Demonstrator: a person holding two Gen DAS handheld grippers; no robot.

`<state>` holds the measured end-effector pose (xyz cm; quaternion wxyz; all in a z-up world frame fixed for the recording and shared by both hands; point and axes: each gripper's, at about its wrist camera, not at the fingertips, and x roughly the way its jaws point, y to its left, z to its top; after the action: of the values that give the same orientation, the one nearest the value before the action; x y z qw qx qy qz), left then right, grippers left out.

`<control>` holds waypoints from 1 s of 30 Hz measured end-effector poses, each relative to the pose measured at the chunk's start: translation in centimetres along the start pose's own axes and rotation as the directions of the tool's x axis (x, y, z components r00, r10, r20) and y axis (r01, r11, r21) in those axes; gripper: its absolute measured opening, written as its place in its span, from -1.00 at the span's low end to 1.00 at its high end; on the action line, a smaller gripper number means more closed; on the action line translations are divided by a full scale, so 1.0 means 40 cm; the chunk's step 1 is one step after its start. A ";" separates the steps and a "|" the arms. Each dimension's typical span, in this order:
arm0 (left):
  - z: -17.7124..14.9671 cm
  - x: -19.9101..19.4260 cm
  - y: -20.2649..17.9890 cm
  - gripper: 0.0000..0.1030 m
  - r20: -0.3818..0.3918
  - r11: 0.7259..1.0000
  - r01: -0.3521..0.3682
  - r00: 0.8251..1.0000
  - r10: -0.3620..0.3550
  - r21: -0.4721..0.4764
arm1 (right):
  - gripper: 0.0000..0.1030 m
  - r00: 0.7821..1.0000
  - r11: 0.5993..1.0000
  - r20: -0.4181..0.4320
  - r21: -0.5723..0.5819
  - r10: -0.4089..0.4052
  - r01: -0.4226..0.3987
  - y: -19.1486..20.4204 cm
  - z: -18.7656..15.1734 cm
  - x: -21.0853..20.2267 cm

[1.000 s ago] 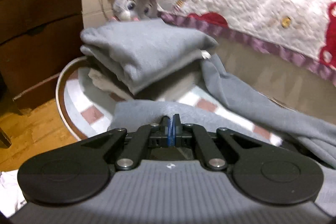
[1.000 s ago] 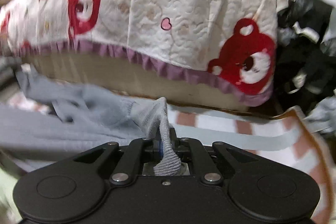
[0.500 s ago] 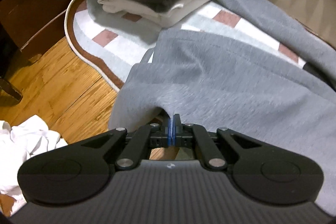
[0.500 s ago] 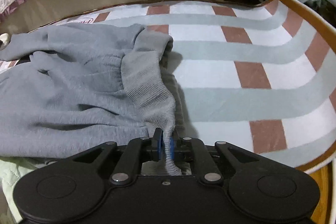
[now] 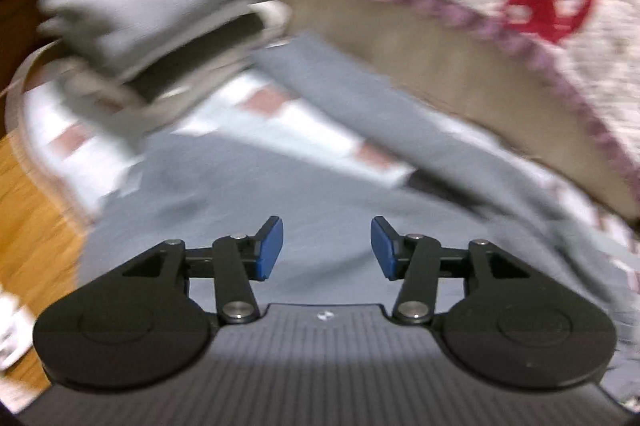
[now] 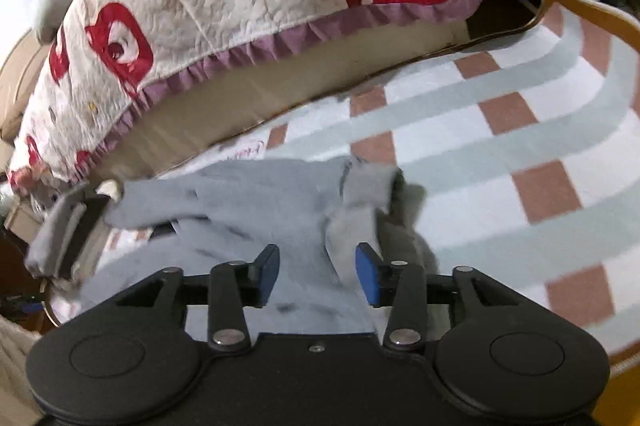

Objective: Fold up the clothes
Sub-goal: 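Fold the garment over with the left gripper while the right gripper holds the cuff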

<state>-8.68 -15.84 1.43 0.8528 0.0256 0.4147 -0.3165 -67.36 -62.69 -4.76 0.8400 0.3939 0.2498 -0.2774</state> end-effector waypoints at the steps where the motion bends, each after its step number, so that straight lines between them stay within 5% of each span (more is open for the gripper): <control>1: 0.010 0.016 -0.034 -0.07 0.002 0.999 0.042 0.999 -0.042 0.021 | 0.08 1.000 1.000 -0.023 -0.009 0.007 -0.008 0.004 0.015 0.031; 4: 0.037 0.095 -0.124 -0.07 -0.027 0.994 0.070 0.997 -0.068 0.082 | 0.10 0.996 1.000 -0.087 0.015 0.021 -0.020 -0.037 0.060 0.154; 8: 0.064 0.140 -0.211 -0.11 -0.185 0.993 0.109 0.978 -0.099 0.042 | 0.10 0.995 0.984 -0.104 0.176 0.006 0.012 -0.146 0.117 0.294; 13: 0.139 0.103 -0.278 -0.08 -0.238 0.973 0.063 0.971 -0.009 0.221 | 0.17 0.980 0.929 -0.158 0.366 0.123 -0.058 -0.251 0.115 0.382; 18: 0.289 0.105 -0.328 -0.07 -0.254 0.920 0.005 0.962 0.103 0.392 | 0.25 0.964 0.895 -0.166 0.430 0.208 -0.119 -0.254 0.083 0.438; 23: 0.382 0.149 -0.346 -0.07 -0.226 0.889 0.051 0.972 0.060 0.455 | 0.18 0.985 0.922 -0.043 0.361 0.169 -0.142 -0.203 0.123 0.446; 26: 0.368 0.230 -0.348 -0.06 -0.169 0.874 0.092 0.986 -0.012 0.478 | 0.13 0.993 0.978 -0.116 0.208 0.035 -0.010 -0.141 0.145 0.472; 30: 0.296 0.397 -0.330 -0.05 -0.117 0.876 0.128 0.990 -0.082 0.464 | 0.14 0.982 0.994 -0.158 0.018 -0.106 0.110 -0.065 0.153 0.486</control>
<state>-0.65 -38.23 0.57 0.7822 0.2240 0.3658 -0.4518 -53.84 -74.21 -15.09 0.7960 0.4115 0.3325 -0.2941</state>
